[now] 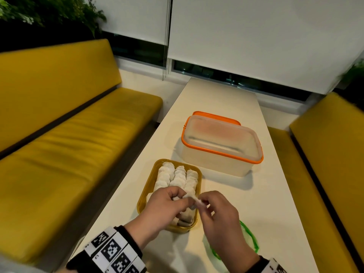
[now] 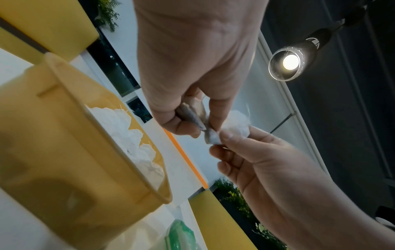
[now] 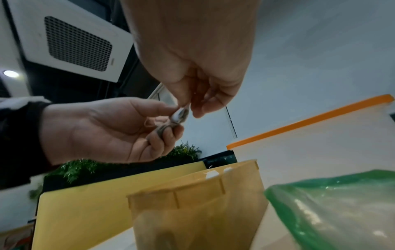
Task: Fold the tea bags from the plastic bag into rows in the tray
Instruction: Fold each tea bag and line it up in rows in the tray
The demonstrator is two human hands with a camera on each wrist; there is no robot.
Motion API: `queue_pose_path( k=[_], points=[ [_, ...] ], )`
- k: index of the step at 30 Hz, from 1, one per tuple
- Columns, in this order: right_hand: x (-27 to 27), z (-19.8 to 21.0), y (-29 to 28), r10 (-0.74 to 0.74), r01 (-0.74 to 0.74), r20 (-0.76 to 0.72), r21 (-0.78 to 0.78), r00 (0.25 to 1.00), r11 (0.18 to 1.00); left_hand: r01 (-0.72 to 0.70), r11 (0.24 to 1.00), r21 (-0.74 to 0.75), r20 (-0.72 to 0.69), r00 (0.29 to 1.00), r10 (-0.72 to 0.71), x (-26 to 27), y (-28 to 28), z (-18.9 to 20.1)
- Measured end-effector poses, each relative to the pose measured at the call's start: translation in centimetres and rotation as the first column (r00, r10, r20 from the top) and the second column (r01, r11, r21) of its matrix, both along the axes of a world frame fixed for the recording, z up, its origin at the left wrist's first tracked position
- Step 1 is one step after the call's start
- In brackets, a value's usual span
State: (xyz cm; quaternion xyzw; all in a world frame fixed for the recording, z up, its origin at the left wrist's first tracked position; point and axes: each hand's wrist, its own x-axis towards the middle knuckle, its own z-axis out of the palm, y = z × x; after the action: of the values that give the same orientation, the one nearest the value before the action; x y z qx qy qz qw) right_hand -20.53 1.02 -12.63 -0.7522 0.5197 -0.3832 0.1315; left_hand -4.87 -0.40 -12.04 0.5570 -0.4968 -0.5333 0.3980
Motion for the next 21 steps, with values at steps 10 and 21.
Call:
queue_pose_path(
  k=[10,21],
  points=[
    [1.0,0.9,-3.2,0.107,0.006,-0.251,0.413,0.962,0.911,-0.116,0.991,0.067,0.096,0.989,0.109,4.0,-0.1,-1.3],
    [4.2,-0.3,-3.1,0.142,0.104,-0.762,0.265,0.632,0.959,-0.04,0.998,0.039,0.271,0.962,0.028,4.8,0.4,-1.4]
  ],
)
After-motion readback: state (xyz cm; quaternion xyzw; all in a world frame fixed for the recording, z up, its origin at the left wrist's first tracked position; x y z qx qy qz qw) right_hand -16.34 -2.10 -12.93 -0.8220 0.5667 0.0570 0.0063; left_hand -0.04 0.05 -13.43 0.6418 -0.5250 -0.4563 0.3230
